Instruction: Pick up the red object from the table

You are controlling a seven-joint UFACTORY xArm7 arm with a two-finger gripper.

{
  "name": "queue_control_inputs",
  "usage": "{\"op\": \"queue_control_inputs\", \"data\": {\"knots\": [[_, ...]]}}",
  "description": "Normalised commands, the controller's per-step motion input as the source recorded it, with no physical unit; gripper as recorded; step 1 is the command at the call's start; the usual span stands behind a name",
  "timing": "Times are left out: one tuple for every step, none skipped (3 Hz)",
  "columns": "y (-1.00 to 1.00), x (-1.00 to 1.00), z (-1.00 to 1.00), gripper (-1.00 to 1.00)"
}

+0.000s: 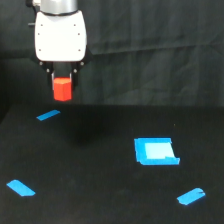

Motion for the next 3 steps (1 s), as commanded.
{"op": "queue_control_inputs", "data": {"knots": [[-0.02,0.0,0.11,-0.99],[-0.02,0.0,0.11,-0.99],[-0.02,0.0,0.11,-0.99]]}}
